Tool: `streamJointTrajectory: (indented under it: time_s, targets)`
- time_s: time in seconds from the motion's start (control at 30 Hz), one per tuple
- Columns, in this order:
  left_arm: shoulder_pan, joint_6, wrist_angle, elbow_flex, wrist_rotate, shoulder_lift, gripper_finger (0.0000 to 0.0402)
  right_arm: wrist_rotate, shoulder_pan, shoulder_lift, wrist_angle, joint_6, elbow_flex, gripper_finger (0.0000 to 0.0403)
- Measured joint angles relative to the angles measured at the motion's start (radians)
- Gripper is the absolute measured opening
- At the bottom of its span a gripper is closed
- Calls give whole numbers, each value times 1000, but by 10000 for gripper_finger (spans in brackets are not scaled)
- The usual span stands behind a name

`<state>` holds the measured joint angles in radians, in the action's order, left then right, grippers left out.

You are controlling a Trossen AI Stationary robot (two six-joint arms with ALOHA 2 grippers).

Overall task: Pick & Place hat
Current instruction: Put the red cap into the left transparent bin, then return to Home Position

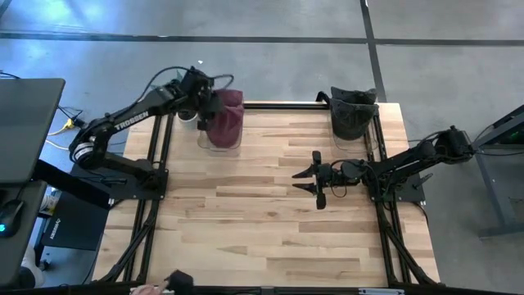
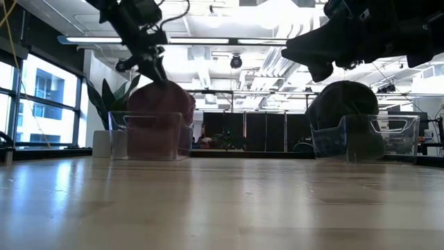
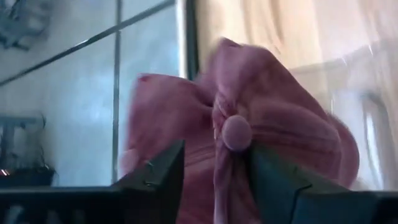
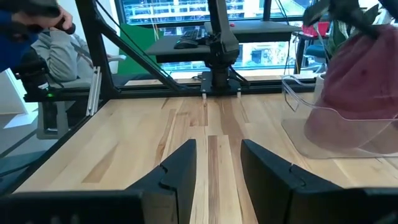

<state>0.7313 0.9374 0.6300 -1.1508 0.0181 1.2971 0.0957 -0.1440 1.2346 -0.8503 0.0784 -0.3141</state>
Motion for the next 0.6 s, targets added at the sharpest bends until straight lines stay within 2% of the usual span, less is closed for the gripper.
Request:
streamJointTrajectory:
  time_s: [0.17,0.33,0.4,0.43,0.57,0.6]
  targets:
    - [69,-150,-5,-52,65,-34,182,1,0,0,0,-5,0,122]
    - [87,-413,7,-81,26,-74,185,1,0,0,1,-2,0,122]
    - [87,-489,26,-82,40,-97,185,1,0,0,2,-1,0,122]
    - [88,-517,41,-80,100,-111,185,0,0,0,4,1,0,122]
    - [86,-652,-79,2,592,-210,159,-65,3,0,-52,36,1,122]
    - [84,-688,-117,37,654,-246,147,-97,10,0,-77,36,1,122]
